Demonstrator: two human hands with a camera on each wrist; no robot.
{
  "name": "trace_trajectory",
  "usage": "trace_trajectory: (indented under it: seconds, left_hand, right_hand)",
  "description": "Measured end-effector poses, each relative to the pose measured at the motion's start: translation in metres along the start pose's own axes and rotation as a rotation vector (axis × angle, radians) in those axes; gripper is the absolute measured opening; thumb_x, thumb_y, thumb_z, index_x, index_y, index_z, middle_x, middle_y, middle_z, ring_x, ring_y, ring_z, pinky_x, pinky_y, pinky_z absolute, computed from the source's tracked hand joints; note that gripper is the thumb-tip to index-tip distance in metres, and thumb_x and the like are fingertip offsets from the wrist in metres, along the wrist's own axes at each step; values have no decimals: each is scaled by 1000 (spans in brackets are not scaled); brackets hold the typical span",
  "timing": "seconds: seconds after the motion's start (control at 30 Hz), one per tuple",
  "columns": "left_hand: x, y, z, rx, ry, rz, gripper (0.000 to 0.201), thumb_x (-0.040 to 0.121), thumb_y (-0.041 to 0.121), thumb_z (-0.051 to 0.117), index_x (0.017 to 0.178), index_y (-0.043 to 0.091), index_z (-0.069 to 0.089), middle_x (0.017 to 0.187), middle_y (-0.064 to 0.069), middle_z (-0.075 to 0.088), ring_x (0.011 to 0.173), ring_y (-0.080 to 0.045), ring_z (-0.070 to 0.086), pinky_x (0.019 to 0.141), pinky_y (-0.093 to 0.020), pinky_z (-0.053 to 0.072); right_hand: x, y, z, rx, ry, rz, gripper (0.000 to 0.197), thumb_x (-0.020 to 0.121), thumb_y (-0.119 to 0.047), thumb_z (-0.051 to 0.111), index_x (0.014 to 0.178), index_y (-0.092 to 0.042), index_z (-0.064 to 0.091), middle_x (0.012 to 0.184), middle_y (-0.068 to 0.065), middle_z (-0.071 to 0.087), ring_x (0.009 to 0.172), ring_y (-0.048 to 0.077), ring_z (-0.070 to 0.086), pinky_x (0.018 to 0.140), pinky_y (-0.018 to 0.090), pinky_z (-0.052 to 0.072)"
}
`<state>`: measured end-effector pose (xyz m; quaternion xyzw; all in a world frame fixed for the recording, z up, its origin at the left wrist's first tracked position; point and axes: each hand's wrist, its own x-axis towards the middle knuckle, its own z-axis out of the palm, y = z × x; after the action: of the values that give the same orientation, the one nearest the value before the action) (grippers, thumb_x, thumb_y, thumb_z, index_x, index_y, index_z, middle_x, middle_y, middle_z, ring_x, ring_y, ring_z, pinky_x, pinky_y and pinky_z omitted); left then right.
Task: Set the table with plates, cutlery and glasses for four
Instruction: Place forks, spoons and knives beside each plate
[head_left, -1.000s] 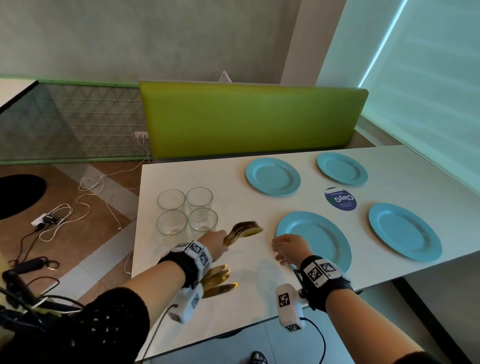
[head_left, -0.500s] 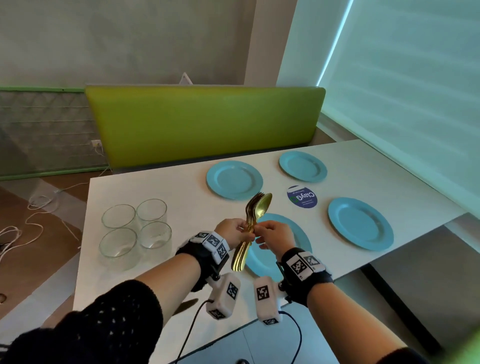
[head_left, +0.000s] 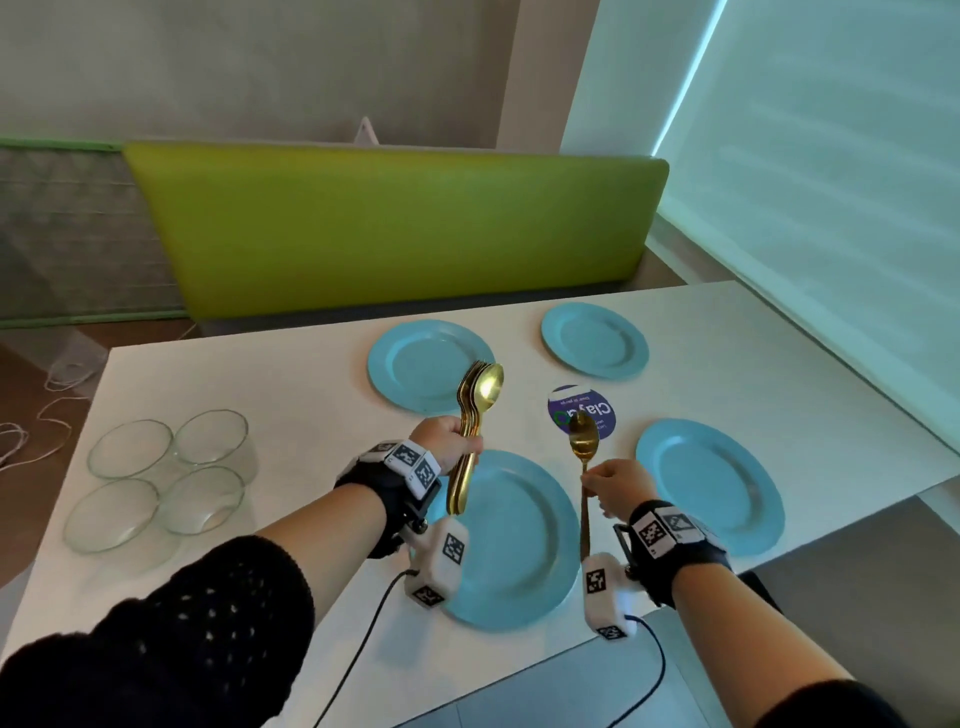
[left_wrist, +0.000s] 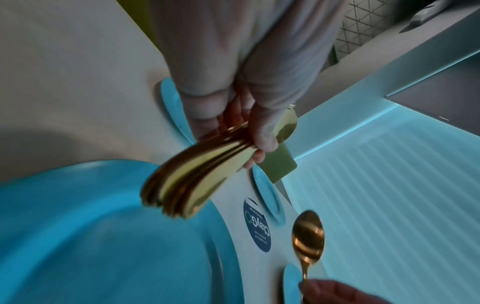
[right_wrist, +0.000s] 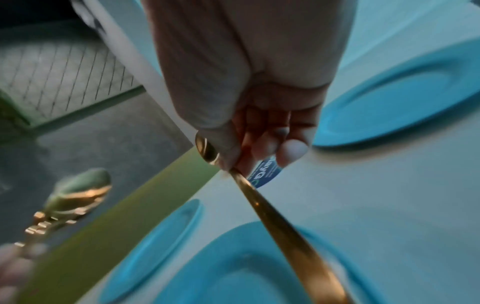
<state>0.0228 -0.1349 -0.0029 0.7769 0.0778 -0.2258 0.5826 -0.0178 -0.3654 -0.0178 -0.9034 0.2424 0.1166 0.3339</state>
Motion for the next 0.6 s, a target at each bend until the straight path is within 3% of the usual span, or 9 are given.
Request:
trace_trajectory:
  seconds: [0.07,0.17,0.27,0.37,0.43,0.5,0.6]
  left_hand:
    - [8,0,2,7,16,-5,15,84,11,64,70,16,60,69,-5,63,70,-24,60,83,-38,53]
    - [15,-2,5,-7,43,-19,17,85,8,63,70,15,59,67,-6,62,62,-21,58,74,-35,51]
    - [19,-4,7,-12,70,-35,18,86,8,62,70,15,58,67,-5,62,62,-21,58,71,-33,51]
    - [23,-4,9,-55,70,-48,17,89,7,59,73,13,57,69,-4,62,60,-16,59,60,-27,52]
    - [26,-3,12,-95,60,-59,17,90,6,58,75,13,56,72,-3,62,64,-15,61,64,-27,52]
    - [29,-3,15,-139,44,-71,16,90,5,58,76,13,55,74,-3,62,65,-15,62,71,-29,54]
    - [33,-3,20,-181,26,-86,12,89,3,59,80,10,56,73,-4,62,60,-15,62,76,-33,54]
  right_hand:
    - [15,13,-2,-176,-31,8,22,86,-19,59,64,-19,65,83,9,67,76,24,58,81,33,52]
    - [28,27,1,-358,-61,4,22,88,-20,54,92,-10,73,102,8,72,96,26,65,86,30,51]
    - [34,32,8,-476,-105,-11,18,89,-19,49,82,-15,66,95,9,69,84,22,59,77,28,50]
    - [38,34,15,-509,-143,-6,17,90,-20,50,74,-19,57,89,8,64,79,17,51,70,26,44]
    - [40,36,21,-513,-150,4,27,90,-20,50,63,-18,51,85,8,59,78,17,48,68,24,38]
    - [41,36,25,-515,-150,14,23,90,-19,47,68,-16,52,82,5,53,78,19,47,68,24,36]
    - [42,34,28,-484,-145,15,18,88,-19,48,80,-12,63,83,6,59,77,21,50,68,26,41]
